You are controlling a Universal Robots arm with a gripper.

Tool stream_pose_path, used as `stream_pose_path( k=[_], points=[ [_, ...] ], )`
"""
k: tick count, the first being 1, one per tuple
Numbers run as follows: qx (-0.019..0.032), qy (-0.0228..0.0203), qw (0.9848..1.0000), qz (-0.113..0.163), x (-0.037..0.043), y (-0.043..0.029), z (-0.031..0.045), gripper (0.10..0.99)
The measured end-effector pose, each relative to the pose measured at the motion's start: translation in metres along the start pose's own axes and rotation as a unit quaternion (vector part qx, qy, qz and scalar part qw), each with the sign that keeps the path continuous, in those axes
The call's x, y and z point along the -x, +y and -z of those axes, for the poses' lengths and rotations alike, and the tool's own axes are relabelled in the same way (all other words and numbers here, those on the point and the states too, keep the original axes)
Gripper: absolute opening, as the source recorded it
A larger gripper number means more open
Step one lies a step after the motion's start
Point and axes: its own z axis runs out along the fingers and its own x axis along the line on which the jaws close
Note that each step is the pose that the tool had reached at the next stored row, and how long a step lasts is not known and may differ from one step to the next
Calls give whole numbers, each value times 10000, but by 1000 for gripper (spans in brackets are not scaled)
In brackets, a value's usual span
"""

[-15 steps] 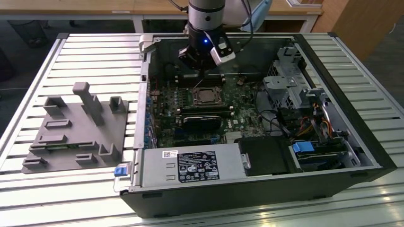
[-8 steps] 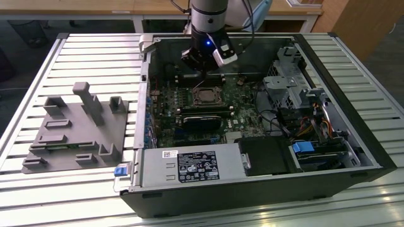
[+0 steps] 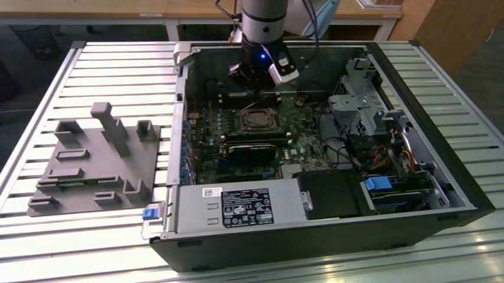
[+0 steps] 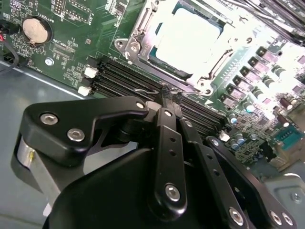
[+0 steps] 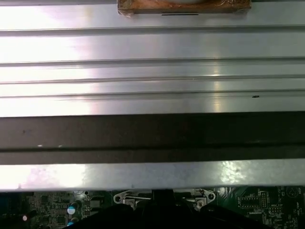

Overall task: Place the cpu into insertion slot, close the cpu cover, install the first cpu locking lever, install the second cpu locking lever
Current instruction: 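Install the first cpu locking lever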

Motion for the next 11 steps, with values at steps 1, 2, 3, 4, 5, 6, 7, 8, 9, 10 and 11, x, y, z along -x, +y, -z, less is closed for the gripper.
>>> stream_pose_path(
  k=[1,2,3,4,5,6,7,8,9,10,11],
  points=[
    [0,0,10000,2,12,1,-6,106],
    [-1,1,10000,2,24,2,-10,106],
    [-1,1,10000,2,40,3,-15,106],
    [0,0,10000,3,56,5,-21,106],
    [0,0,10000,3,73,8,-27,106],
    [0,0,10000,3,87,10,-33,106],
    [0,0,10000,3,99,13,-39,106],
    [0,1,10000,3,108,16,-45,106],
    [0,0,10000,3,116,21,-54,106],
    [0,0,10000,3,123,24,-63,106],
    [0,1,10000,3,131,27,-73,106]
  ],
)
